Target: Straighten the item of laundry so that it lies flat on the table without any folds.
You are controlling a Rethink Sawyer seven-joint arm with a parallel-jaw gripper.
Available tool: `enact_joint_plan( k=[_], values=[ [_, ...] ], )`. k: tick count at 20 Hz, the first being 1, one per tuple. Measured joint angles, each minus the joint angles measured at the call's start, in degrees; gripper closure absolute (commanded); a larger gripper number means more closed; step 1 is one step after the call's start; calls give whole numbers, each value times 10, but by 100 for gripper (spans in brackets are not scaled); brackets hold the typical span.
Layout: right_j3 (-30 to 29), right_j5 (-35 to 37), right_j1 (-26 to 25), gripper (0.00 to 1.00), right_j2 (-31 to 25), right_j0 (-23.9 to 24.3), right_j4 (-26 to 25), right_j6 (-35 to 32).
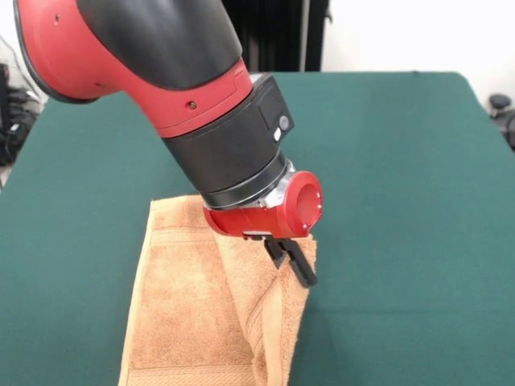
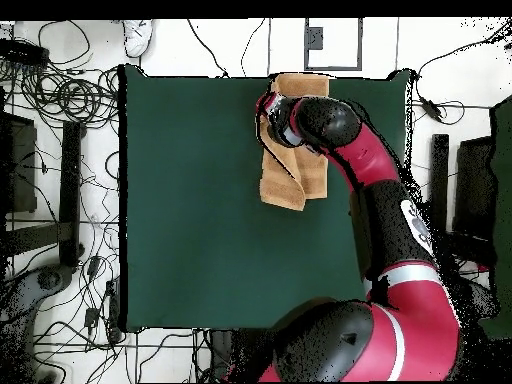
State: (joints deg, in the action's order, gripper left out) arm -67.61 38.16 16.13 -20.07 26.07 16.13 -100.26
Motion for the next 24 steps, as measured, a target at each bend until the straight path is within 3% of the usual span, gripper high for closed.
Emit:
enact_joint_plan(
  k=[24],
  values=[
    [-27,-19,3,100,17,-21,28,0]
  ],
)
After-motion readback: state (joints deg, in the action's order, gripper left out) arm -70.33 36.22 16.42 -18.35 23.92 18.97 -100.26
